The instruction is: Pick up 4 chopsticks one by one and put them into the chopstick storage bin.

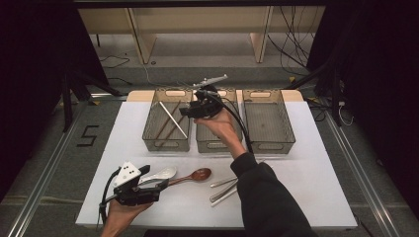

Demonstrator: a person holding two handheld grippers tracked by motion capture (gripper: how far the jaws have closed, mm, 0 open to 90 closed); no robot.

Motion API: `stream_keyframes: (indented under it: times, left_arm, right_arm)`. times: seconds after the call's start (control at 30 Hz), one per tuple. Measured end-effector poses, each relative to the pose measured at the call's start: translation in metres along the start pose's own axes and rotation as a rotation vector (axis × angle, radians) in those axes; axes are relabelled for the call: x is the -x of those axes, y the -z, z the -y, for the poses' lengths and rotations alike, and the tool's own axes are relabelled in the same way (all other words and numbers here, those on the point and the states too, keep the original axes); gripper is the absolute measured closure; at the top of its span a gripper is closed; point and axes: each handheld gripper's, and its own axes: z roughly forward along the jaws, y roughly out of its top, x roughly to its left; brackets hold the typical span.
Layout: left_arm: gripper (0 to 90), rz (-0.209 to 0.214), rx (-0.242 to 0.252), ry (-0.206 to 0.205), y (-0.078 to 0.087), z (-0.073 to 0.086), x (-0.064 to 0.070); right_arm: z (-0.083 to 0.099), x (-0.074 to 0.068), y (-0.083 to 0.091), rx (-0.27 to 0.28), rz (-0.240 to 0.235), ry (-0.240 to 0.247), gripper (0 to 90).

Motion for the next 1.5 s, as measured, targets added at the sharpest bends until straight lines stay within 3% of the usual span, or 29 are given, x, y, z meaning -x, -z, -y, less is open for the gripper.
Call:
stream_keyframes:
  times: [0.2, 0.3, 0.43, 0.53, 0.87, 0.97, 1.2, 1.5]
  left_arm:
    - [16.2, 0.0, 0.002, 0.011, 0.0, 0.0, 0.0]
    - [16.0, -0.001, 0.006, 0.014, 0.0, 0.0, 0.0]
    - [16.0, 0.004, 0.01, 0.021, 0.0, 0.0, 0.0]
    - [16.0, 0.009, 0.009, 0.023, 0.0, 0.0, 0.0]
    - [16.0, 0.009, 0.011, 0.026, 0.0, 0.0, -0.001]
    - [16.0, 0.013, 0.014, 0.031, 0.001, 0.0, -0.001]
    - [15.9, 0.03, 0.027, 0.038, 0.001, 0.0, -0.002]
    - [15.9, 0.037, 0.032, 0.044, 0.001, 0.0, -0.001]
  right_arm:
    - [0.01, -0.007, 0.033, -0.027, -0.055, 0.098, 39.9]
    - [0.019, -0.015, 0.049, -0.054, -0.087, 0.183, 39.3]
    - [0.036, -0.023, 0.066, -0.104, -0.096, 0.247, 37.5]
    - [0.05, -0.025, 0.075, -0.142, -0.078, 0.285, 36.5]
    - [0.086, -0.022, 0.096, -0.198, -0.072, 0.336, 31.4]
    - [0.096, -0.022, 0.098, -0.228, -0.054, 0.34, 30.8]
    - [0.118, -0.019, 0.1, -0.271, -0.053, 0.322, 30.1]
    - [0.138, -0.017, 0.102, -0.341, -0.058, 0.332, 32.1]
